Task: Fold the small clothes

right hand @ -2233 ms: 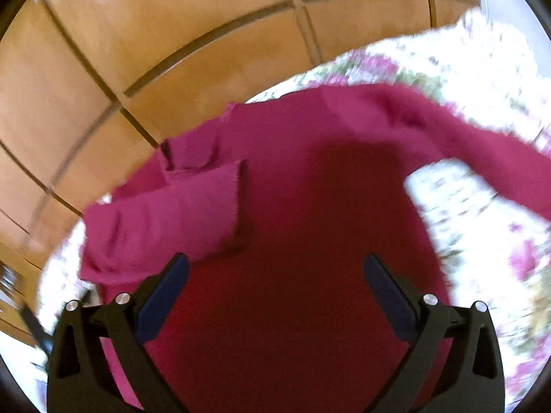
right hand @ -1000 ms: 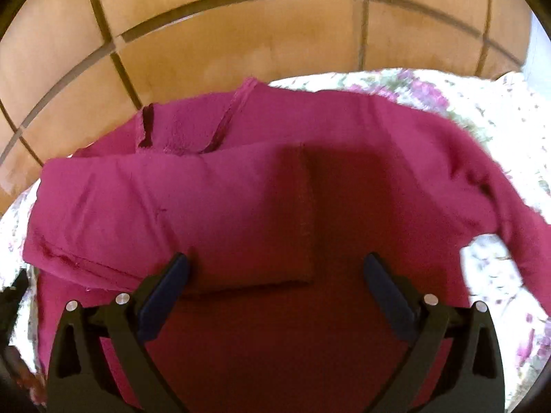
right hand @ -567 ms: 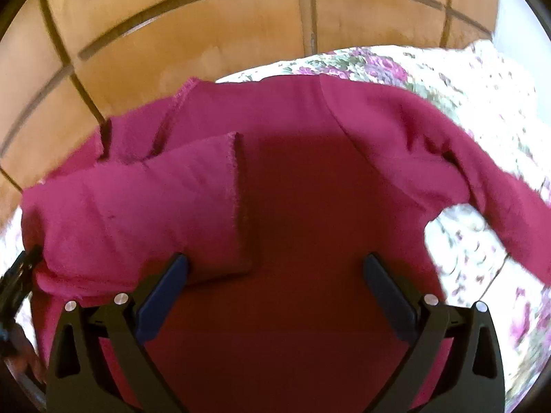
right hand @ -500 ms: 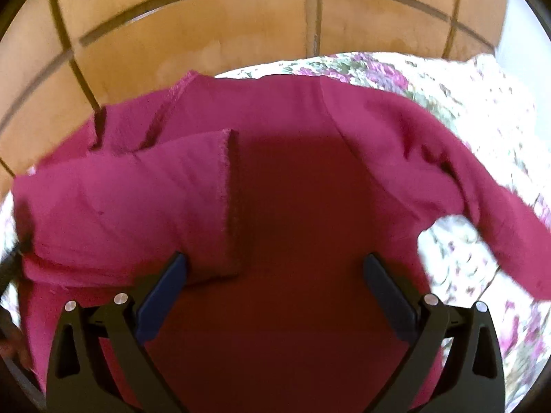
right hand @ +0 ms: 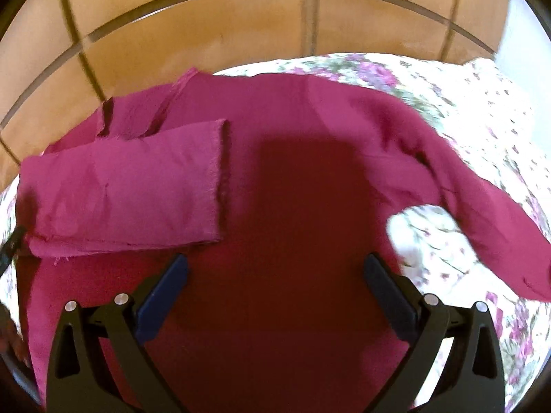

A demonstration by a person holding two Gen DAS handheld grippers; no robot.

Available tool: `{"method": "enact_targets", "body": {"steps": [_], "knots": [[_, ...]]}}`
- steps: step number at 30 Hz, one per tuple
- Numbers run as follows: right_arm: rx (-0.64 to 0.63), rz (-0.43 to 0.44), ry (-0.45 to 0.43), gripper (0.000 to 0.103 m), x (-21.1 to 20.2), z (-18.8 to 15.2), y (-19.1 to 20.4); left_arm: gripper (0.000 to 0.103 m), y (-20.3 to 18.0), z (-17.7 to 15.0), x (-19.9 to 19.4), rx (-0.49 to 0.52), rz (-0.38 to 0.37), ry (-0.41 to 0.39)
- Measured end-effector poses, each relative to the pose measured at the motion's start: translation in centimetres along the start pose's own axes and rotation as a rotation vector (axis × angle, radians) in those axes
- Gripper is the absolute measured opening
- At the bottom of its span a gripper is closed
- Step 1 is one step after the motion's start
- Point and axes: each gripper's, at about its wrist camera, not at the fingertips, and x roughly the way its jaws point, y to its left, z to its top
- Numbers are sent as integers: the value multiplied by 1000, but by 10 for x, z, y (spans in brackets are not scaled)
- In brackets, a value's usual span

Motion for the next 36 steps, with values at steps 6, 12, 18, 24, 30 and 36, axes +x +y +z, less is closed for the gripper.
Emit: {"method": "enact_targets", "body": {"steps": [6,12,18,24,30,36], "knots": [[184,33,51,101,-10,-4,-38,96,-27,-38,-16,113,-123,27],[451,116,49,101,-28,-16,-110,96,-5,-50,-4,-9,-180,109],[922,222,-6,101,-42,-56,-212,99,-6,-50,-3,-8,-187,109],[1088,186,-97,97,-63,-82,-280,99,-3,-47,-1,-16,-198,111],[1177,173,-156,83,-77,-101,-327,99,-3,-47,0,-22,-200,111],[1235,173,-203,70,-80,-111,-351,99,-3,-47,1,-22,-199,111]]}}
